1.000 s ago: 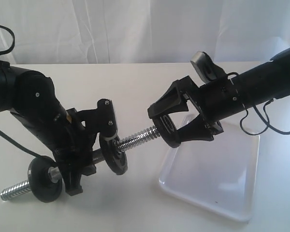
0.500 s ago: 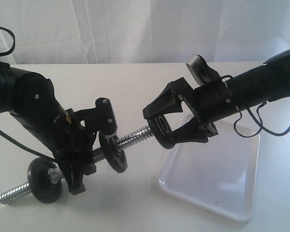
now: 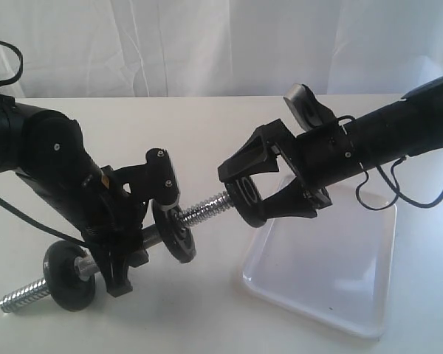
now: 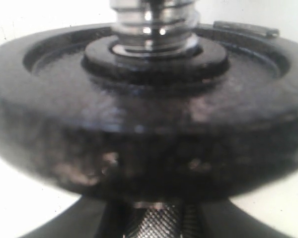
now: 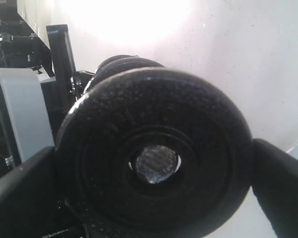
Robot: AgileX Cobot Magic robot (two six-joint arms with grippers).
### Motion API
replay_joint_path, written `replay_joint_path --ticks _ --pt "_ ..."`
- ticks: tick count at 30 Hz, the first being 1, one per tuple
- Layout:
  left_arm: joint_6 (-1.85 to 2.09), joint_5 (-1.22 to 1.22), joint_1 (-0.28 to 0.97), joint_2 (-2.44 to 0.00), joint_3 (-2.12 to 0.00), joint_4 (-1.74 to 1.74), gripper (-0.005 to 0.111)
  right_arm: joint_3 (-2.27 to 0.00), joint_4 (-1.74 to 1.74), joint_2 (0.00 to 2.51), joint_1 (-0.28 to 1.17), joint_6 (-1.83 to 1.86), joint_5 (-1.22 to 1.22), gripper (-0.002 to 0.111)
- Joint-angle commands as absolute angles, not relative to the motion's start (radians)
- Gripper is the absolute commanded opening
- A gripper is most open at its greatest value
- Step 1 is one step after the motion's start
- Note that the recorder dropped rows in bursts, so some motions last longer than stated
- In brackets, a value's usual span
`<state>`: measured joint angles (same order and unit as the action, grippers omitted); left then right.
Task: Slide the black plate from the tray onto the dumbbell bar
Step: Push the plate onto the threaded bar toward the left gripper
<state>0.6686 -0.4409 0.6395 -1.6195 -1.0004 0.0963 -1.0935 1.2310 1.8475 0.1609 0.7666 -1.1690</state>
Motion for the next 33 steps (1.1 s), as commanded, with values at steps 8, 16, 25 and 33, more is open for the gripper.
replay_joint_path --ticks 8,16,25,33 --pt "0.662 -0.372 0.641 -1.558 -1.035 0.147 0.0 -1.093 1.289 1.857 0.176 0.781 -1.221 0.0" --pt "0.662 -0.372 0.641 -1.558 -1.035 0.151 0.0 -1.093 1.289 1.857 0.211 0.781 -1.221 0.0" --pt "0.662 -0.368 0.641 -1.558 -1.035 0.156 0.0 -1.093 1.304 1.859 0.233 0.811 -1.221 0.0" --pt "0.67 -0.361 0.641 -1.526 -1.035 0.177 0.0 -1.093 1.332 1.859 0.249 0.841 -1.221 0.0"
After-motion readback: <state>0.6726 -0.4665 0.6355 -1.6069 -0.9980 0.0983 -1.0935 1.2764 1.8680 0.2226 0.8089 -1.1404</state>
